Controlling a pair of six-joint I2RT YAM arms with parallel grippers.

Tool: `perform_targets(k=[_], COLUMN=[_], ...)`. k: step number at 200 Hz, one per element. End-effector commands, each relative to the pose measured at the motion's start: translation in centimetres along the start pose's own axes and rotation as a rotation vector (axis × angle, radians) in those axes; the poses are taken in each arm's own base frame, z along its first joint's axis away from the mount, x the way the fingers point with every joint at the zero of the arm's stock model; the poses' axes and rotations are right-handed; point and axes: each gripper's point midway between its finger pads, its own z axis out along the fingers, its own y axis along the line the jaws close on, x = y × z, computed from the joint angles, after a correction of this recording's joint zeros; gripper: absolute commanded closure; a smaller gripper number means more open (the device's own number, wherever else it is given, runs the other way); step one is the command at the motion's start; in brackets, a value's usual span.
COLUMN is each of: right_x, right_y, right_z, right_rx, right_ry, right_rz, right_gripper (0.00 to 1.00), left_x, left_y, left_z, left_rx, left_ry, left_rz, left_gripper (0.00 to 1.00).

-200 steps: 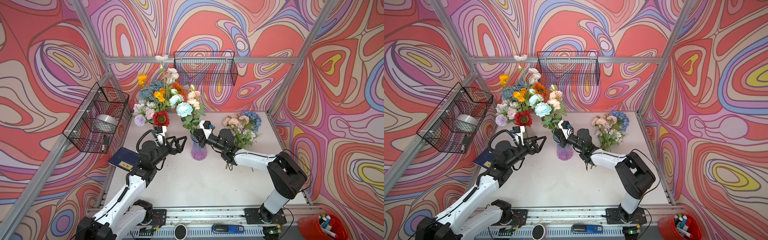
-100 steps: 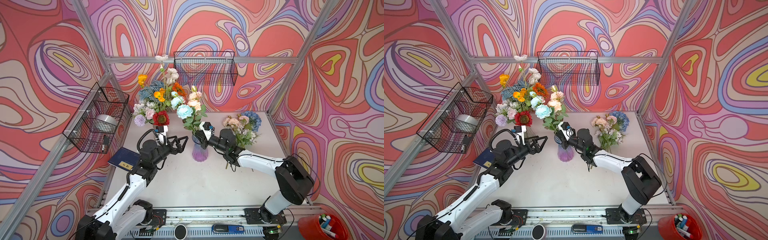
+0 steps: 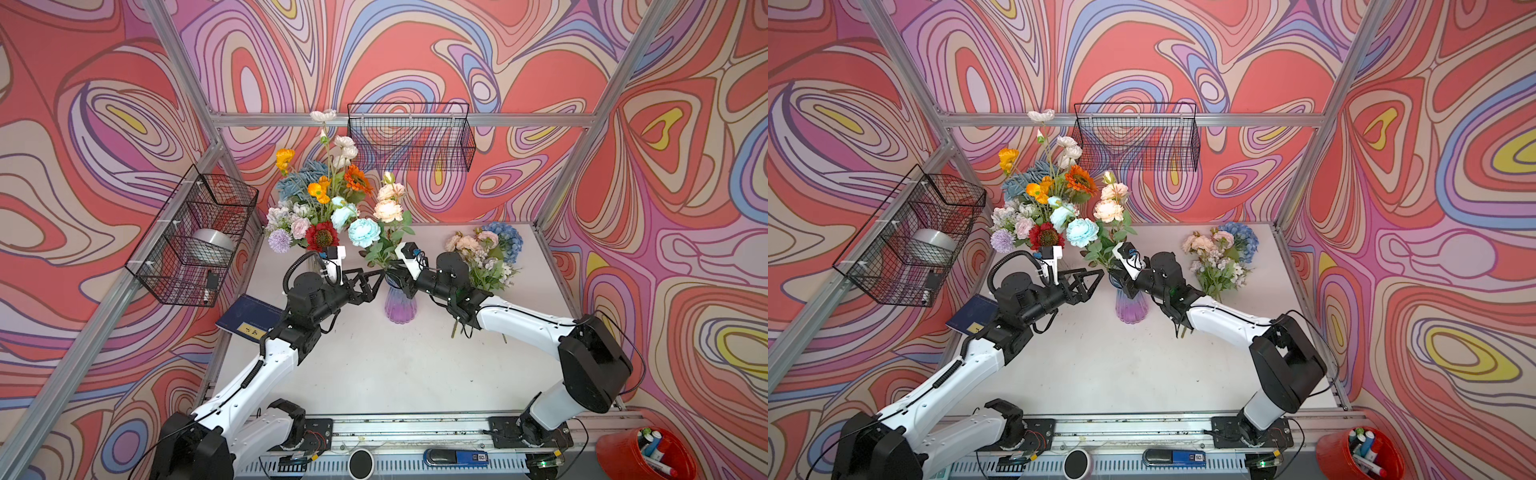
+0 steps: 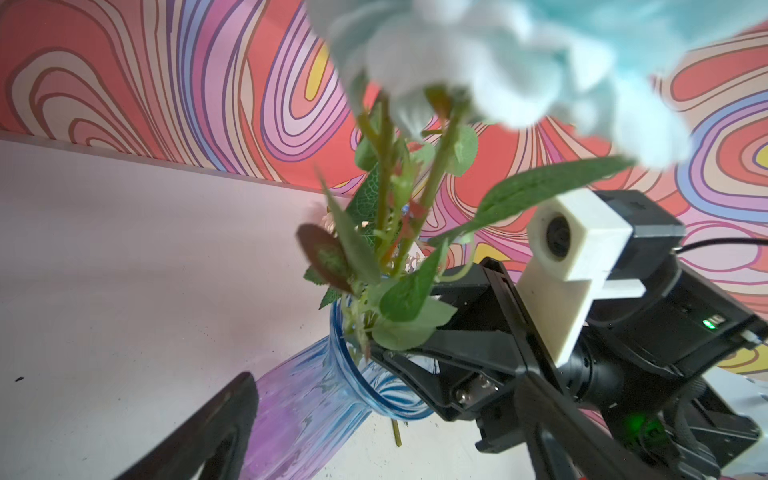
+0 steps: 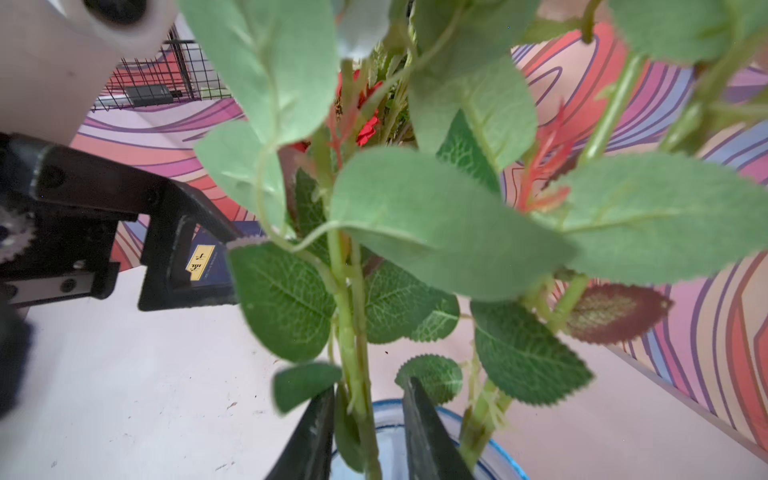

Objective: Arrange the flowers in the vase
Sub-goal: 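Open the right gripper and release the blue rose in the vase, then move the right gripper to the remaining bunch and close on stems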

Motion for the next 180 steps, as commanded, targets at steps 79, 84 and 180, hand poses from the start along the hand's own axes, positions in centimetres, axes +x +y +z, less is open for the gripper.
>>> perform_targets(k=[79,84,180], right_x=[-4.0,-4.1,8.2], right_y=[-1.5,-1.8,-10.7], right_z=[-4.8,-5.1,-13.5], right_rx=[0.145,0.173,0.696], right_ry=[0.173,0.179,0.701], right_rz=[0.092,0.113,0.276], right_gripper=[0.55,0.55,0.50], left_x=[-2.1,-2.1,1.0], left_y=[-1.0,-1.0,0.3], left_z=[1.1,1.1,-0.4], left_rx=[-0.001,-0.003,-0.061], left_ry=[-0.024,-0.023,0.040], left_rz=[0.073,0.078,0.049], left_gripper=[0.00,0.00,0.00])
